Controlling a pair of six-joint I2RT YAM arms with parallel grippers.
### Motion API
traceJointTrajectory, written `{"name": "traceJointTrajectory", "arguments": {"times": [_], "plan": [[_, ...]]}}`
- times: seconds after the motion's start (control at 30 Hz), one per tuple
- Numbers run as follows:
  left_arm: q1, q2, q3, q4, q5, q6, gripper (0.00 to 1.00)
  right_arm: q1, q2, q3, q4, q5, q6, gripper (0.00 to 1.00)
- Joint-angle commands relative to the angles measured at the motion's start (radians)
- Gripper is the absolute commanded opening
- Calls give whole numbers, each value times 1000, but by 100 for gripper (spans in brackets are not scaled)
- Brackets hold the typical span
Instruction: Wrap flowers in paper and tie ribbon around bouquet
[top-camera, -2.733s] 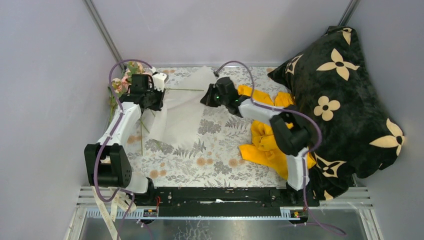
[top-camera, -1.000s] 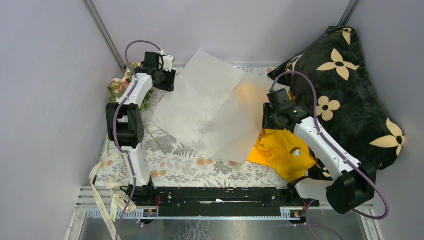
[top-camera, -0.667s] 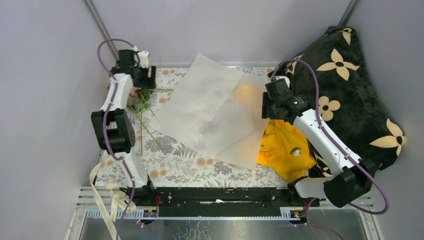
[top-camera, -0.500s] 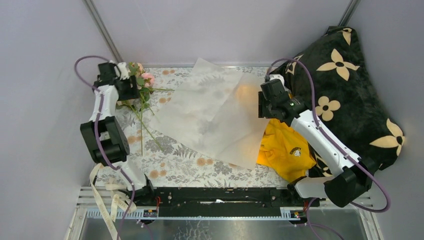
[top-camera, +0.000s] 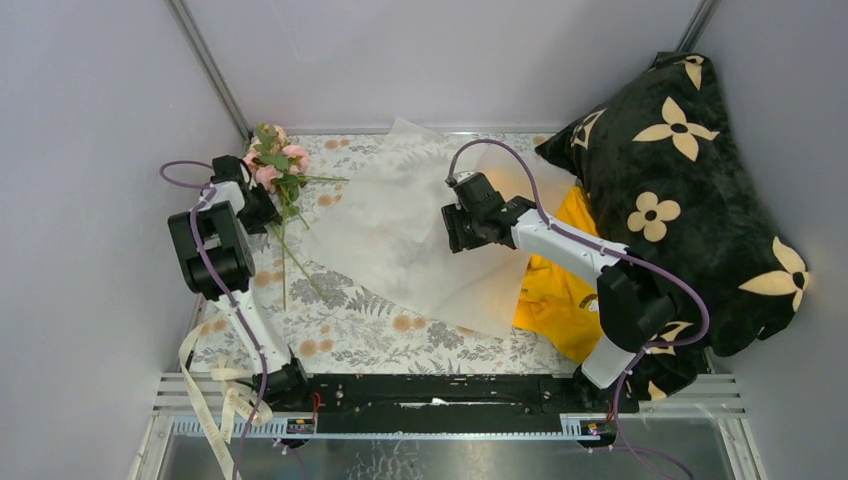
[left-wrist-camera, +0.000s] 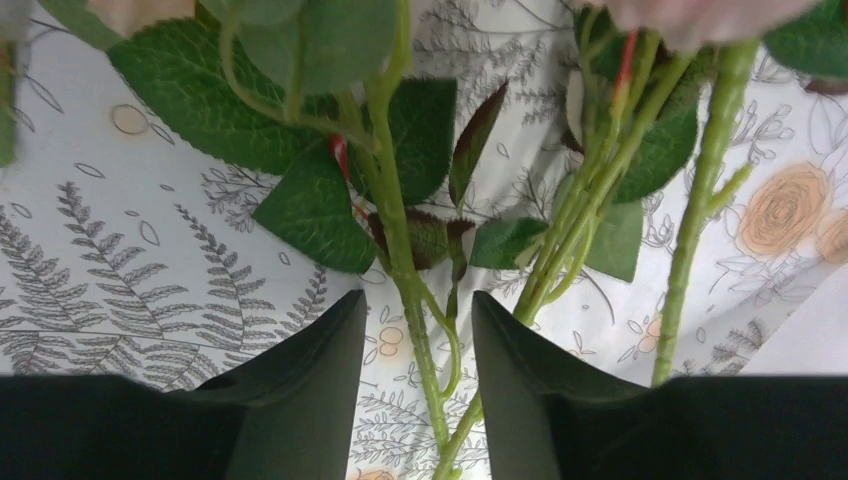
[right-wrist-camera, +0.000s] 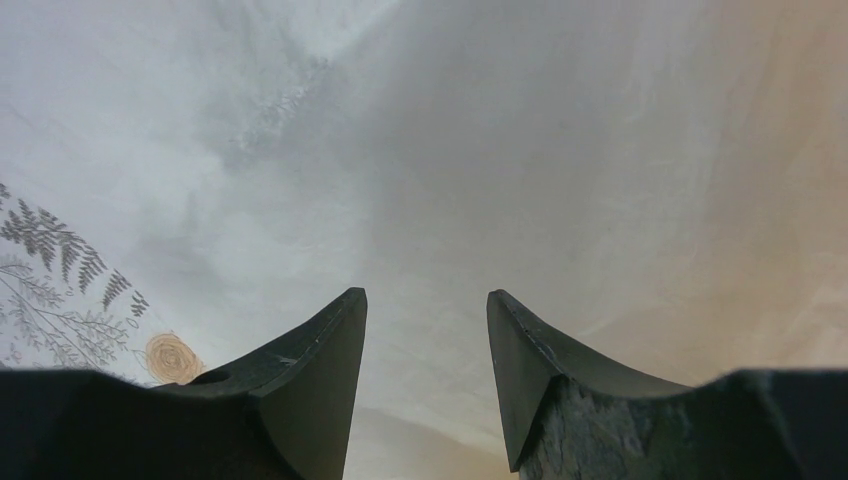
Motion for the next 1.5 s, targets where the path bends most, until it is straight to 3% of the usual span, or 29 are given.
{"name": "traceJointTrajectory", "arguments": {"times": [0.0, 0.27, 0.33, 0.43, 0.8, 1.1, 1.3, 1.47], "plan": [[-4, 61, 71, 81, -16, -69, 49, 0, -21, -8, 94, -47, 2, 55], [-35, 122, 63, 95, -19, -69, 42, 1, 5, -4, 93, -54, 4, 55], [-34, 126, 57, 100, -22, -65, 31, 1, 6, 3, 95, -54, 5, 55], [-28, 123, 58, 96, -18, -51, 0, 2, 6, 7, 96, -73, 8, 55], [118, -199, 81, 94, -40, 103, 0, 8, 83, -15, 196, -180, 62, 55], [114, -427, 95, 4, 168, 165, 0, 50, 100, 68, 224, -202, 50, 55], [-15, -564, 200, -82, 254, 280, 0, 84, 33, 77, 264, -219, -1, 55], [-157, -591, 319, -247, 408, 289, 0, 107, -36, 58, 417, -332, -8, 56]]}}
